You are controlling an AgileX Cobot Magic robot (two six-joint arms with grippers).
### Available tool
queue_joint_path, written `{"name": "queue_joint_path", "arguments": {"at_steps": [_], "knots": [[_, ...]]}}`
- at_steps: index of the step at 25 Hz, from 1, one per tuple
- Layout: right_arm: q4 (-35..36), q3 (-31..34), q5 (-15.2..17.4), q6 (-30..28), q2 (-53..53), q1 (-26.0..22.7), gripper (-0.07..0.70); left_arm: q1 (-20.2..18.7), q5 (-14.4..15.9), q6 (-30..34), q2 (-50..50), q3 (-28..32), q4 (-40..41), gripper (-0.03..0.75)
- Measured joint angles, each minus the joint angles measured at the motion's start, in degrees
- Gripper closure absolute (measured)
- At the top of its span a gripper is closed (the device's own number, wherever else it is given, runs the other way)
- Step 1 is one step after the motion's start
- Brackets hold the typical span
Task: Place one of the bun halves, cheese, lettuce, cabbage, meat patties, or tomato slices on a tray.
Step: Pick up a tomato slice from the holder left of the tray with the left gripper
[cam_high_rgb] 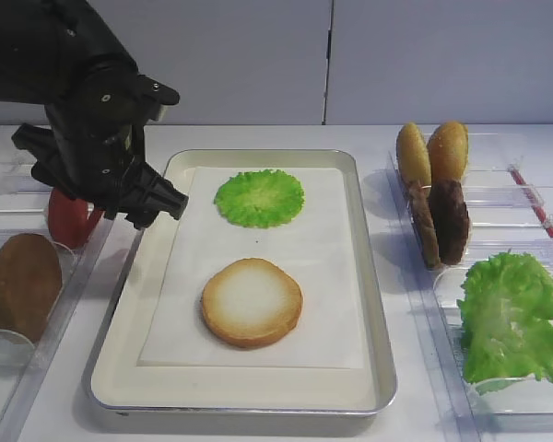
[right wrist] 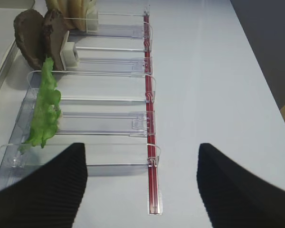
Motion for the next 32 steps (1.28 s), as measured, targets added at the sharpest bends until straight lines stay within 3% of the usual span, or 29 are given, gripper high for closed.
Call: {"name": "queue_joint_path", "arguments": {"at_steps": [6, 15, 32], "knots": [[0.0, 0.0, 0.0, 0.0, 0.0, 0.0, 0.129, 0.0, -0.2, -1.1, 0.0, -0.1, 0.1, 0.171], [0.0, 0.0, 0.0, 0.0, 0.0, 0.0, 0.129, 0.0, 0.4, -1.1, 0.0, -0.4, 0.1, 0.284], [0.0, 0.0, 0.0, 0.0, 0.0, 0.0, 0.129, 0.0, 0.8, -1.4, 0.0, -0.4, 0.9, 0.624]]}}
